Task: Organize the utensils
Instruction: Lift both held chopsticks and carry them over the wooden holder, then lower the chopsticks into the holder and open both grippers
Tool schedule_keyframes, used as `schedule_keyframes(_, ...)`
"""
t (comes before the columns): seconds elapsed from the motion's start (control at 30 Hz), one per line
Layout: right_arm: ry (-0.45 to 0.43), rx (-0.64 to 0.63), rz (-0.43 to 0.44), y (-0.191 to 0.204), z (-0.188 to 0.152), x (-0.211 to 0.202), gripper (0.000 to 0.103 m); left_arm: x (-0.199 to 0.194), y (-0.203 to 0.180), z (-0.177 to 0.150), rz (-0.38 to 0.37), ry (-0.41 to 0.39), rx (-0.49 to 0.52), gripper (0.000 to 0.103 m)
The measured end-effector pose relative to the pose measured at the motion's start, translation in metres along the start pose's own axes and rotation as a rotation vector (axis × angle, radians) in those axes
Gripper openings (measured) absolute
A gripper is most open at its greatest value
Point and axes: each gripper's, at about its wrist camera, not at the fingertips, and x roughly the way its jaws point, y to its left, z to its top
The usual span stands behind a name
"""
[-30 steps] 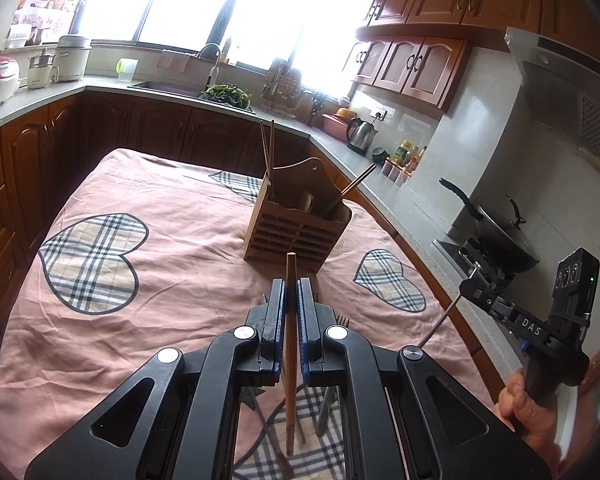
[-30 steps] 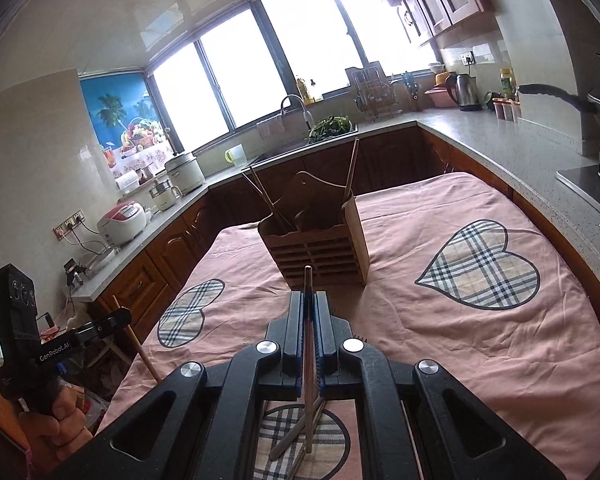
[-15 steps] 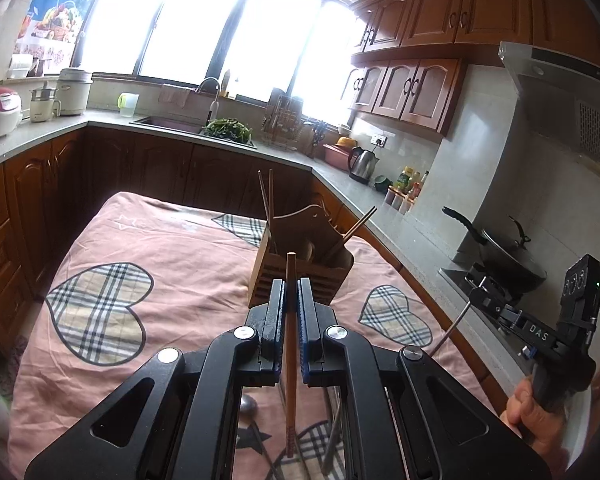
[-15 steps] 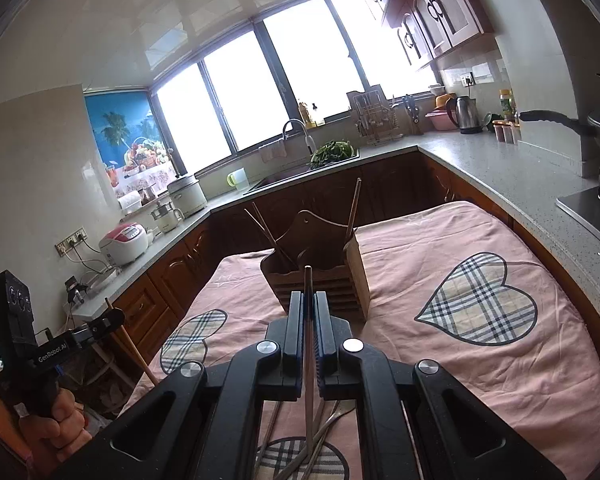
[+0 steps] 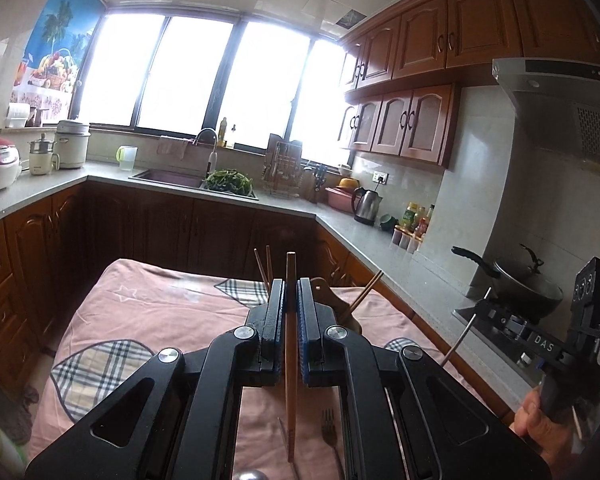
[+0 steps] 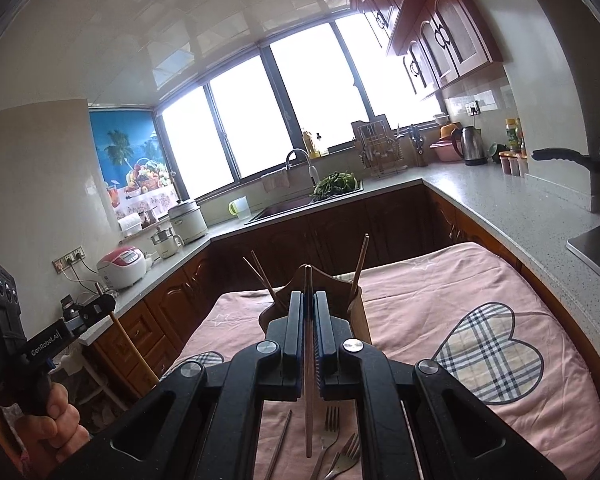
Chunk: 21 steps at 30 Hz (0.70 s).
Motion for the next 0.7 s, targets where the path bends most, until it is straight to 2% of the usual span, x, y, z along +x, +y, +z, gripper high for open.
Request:
schedule_keyframes(0.4, -0.087, -0.045, -0.020, -0.002, 0.051, 0.043, 0.004, 0.052, 0.000, 0.033, 0.013, -0.086, -0.011, 0.005)
schedule_keyframes(0.7, -0.160, -0.103, -0.039, -0.001, 0.072, 0.080, 0.004, 0.106, -0.003, 0.050, 0.049, -0.146, -0.011, 0.005)
